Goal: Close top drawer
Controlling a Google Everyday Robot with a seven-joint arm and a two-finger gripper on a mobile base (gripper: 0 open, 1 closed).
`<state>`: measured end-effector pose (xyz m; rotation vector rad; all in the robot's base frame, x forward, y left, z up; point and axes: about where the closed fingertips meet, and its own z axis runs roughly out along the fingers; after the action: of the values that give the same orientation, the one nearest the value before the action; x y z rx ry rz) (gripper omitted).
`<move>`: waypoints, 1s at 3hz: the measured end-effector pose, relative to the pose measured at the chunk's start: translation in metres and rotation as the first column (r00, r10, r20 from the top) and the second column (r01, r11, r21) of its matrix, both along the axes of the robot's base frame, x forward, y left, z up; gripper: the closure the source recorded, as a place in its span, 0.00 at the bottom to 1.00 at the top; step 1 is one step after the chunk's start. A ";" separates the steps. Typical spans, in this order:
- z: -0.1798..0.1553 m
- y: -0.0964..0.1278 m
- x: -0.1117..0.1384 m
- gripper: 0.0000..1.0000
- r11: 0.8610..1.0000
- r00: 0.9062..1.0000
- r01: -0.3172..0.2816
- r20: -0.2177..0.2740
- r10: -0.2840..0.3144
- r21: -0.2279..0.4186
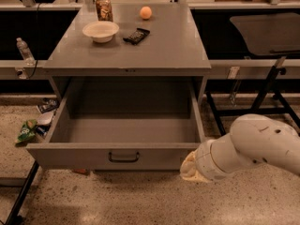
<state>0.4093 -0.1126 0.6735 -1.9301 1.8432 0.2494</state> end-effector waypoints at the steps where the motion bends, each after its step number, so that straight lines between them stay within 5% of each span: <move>1: -0.003 0.003 0.030 1.00 1.000 0.996 0.008 0.091 -0.007 -0.016; 3: -0.010 0.003 0.085 1.00 0.999 0.968 0.045 0.248 -0.037 -0.027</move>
Offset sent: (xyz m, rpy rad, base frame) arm 0.0960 -0.0022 -0.0120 -0.0342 -0.2874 -0.0630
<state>0.4939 -0.1100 0.6633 -1.8486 1.7290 -0.0348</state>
